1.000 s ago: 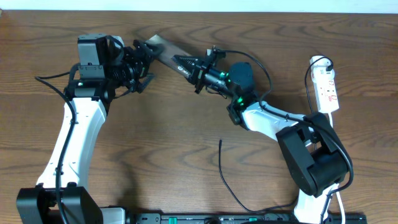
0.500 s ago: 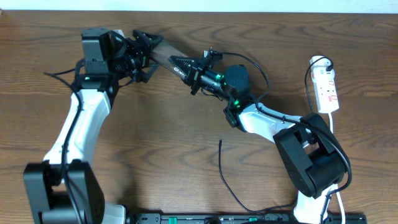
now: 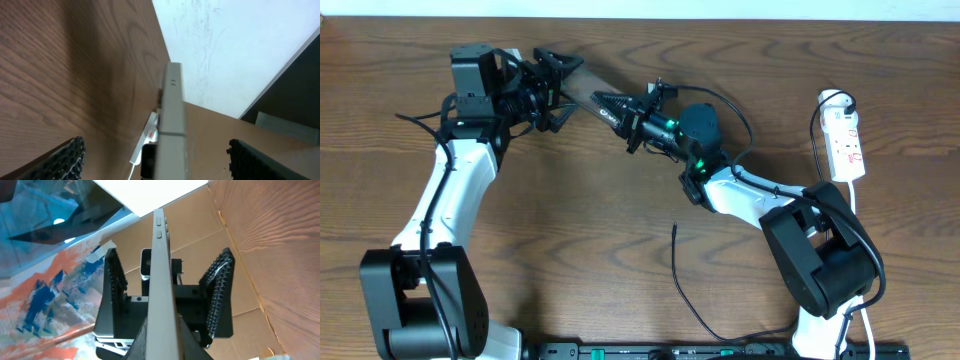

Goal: Plug charger to phone and switch on socket

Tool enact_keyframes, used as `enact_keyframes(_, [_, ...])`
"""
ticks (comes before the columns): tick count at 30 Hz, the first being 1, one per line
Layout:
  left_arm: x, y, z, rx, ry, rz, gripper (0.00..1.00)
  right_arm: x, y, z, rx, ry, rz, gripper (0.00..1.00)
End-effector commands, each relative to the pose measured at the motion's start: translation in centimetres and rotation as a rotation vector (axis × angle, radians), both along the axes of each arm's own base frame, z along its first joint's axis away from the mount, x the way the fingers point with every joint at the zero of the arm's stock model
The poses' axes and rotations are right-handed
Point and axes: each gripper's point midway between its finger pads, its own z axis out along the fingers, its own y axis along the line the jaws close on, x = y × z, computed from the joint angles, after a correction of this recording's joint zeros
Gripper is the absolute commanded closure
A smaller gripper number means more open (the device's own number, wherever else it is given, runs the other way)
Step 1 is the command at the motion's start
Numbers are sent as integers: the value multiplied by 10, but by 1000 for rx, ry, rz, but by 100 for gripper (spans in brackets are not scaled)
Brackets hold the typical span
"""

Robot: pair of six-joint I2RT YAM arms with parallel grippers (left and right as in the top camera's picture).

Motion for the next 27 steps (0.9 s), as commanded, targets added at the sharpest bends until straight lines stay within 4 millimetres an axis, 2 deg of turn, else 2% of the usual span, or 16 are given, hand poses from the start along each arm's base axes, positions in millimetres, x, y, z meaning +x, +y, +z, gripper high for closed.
enact_keyframes(1, [2,1,9,4,-34,-13,18,-4,5,13,20,-23,15,98])
enact_keyframes(5, [4,3,8,25,-43,0,35,-6,7,13,19,-26,18,98])
enact_keyframes(12, [5,5,7,33,-46,6,38,-8,11,7,-4,-21,25,98])
enact_keyframes(20, [5,7,3,54,-39,18,71,-15,20,4,-23,-39,37,99])
enact_keyframes(27, [5,8,3,56,-36,18,72,-14,20,5,-21,-38,29,99])
